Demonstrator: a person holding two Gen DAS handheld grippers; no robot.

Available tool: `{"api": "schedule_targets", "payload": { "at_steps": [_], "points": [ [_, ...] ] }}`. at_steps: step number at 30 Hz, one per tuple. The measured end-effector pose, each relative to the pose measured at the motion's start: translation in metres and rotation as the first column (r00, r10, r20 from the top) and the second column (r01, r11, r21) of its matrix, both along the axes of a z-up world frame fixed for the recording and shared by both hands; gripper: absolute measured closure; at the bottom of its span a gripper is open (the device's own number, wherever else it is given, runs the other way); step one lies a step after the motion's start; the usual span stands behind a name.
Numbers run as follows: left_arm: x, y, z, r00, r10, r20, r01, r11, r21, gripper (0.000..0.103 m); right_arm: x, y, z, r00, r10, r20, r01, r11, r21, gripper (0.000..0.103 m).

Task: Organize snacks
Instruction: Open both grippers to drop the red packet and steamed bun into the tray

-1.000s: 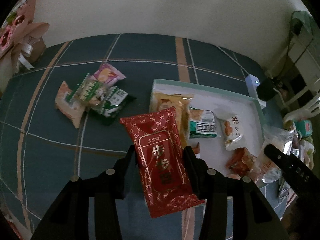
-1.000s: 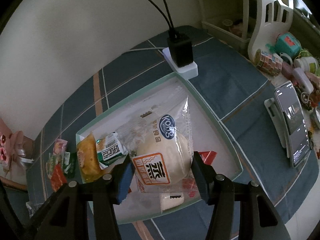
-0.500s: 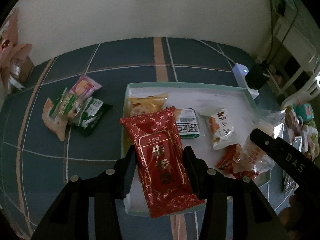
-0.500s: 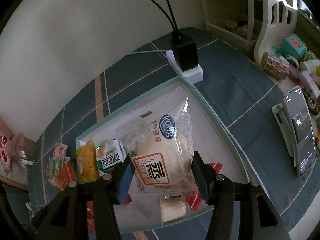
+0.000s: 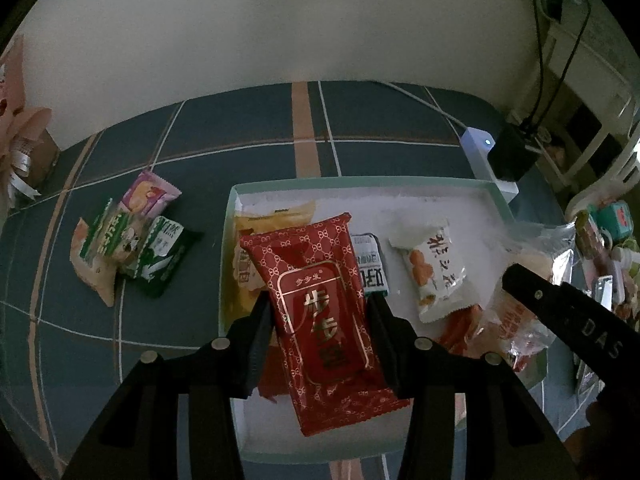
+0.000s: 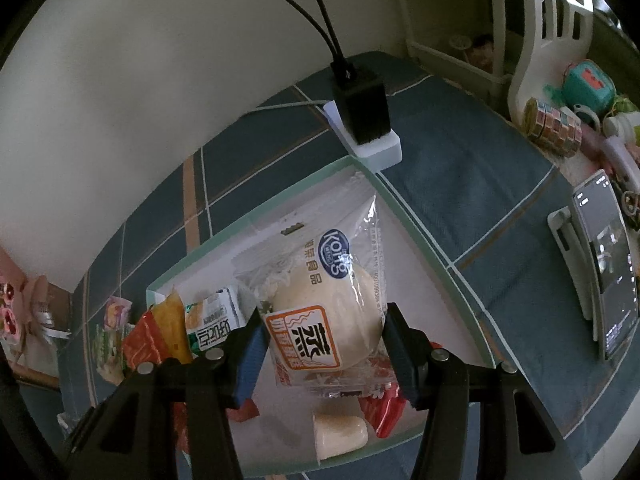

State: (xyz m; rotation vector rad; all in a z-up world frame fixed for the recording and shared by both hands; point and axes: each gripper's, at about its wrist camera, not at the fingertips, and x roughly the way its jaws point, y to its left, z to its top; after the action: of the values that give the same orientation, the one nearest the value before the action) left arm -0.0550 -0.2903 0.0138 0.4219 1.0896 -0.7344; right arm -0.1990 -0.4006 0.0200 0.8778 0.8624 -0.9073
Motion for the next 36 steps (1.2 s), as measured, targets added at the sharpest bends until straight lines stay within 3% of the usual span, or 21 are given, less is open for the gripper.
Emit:
{"api": "schedule_targets", "payload": {
  "at_steps": [16, 21, 23, 25, 27, 29, 36],
  "points": [
    [0.004, -0.005, -0.002, 1.0, 0.011, -0.01, -0.011, 1.0, -0.004, 0.053, 0.0, -0.001, 0.001, 1.0, -0.003, -0.005, 0.004, 1.0, 0.003, 0.045],
    [0.006, -0.002, 0.007, 1.0, 0.025, 0.0, -0.025, 1.0, -0.009, 0.045, -0.001, -0.002, 0.007, 1.0, -0.003, -0.003, 0.003, 1.0, -0.002, 0.044],
    [0.009, 0.0, 0.011, 0.999, 0.041, 0.006, -0.041, 0.999, 0.0, 0.045, -0.001, -0.002, 0.013, 1.0, -0.001, 0.005, 0.001, 1.0, -0.012, 0.041],
    [0.011, 0.003, 0.014, 0.998, 0.061, 0.017, -0.061, 0.998, 0.018, 0.044, -0.001, -0.001, 0.019, 1.0, -0.001, 0.002, 0.001, 1.0, -0.024, 0.025],
    [0.016, 0.006, 0.015, 0.996, 0.084, 0.027, -0.085, 0.996, 0.035, 0.038, -0.001, 0.0, 0.023, 1.0, 0.0, -0.018, 0.0, 0.999, -0.035, 0.019],
    [0.021, 0.01, 0.016, 0.994, 0.108, 0.026, -0.109, 0.993, 0.04, 0.032, 0.0, 0.0, 0.026, 0.999, 0.01, -0.043, -0.012, 0.999, -0.044, 0.019],
    [0.043, 0.027, 0.014, 0.978, 0.21, 0.004, -0.21, 0.977, 0.047, 0.029, 0.004, 0.005, 0.03, 0.995, 0.033, -0.093, -0.038, 0.998, -0.054, 0.019]
  ]
}}
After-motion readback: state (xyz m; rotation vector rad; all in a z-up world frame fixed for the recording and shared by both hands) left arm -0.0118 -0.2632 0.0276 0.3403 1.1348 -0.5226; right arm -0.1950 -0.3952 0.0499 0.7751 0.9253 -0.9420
